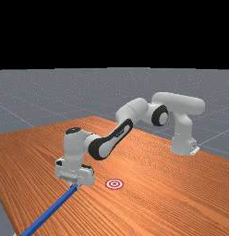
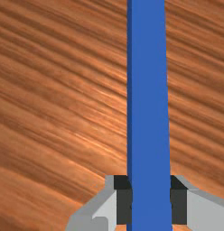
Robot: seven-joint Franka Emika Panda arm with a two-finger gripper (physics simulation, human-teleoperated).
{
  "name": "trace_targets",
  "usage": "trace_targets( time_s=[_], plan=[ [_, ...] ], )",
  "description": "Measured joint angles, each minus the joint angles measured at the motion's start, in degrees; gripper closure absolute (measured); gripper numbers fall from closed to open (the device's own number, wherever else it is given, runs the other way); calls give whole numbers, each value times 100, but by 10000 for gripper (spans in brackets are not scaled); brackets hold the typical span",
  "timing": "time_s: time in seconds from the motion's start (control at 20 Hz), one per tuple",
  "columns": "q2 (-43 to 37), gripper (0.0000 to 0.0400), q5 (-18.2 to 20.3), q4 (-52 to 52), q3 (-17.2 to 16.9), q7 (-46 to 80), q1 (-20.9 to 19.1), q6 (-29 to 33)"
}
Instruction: Pull the pivot to the target area
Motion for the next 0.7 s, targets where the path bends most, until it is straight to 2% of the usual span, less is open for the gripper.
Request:
trace_targets(
  time_s=[0.05,0.1,0.25,0.3,0.35,0.6,0.65,0.7],
  plan=[
    [-187,305,417,-311,451,-428,-266,-66],
    [-592,304,634,-1105,660,-697,-420,174],
    [-1756,298,857,-3330,824,-1100,-635,1141],
    [-2125,304,774,-4012,711,-1055,-569,1562],
    [-2390,303,477,-4510,281,-516,-221,2004],
    [-3060,305,657,-5860,270,-435,-227,2673],
    [-3228,305,801,-6390,674,-1140,-554,3559],
    [-3246,302,202,-6304,-149,-300,150,2984]
  ],
)
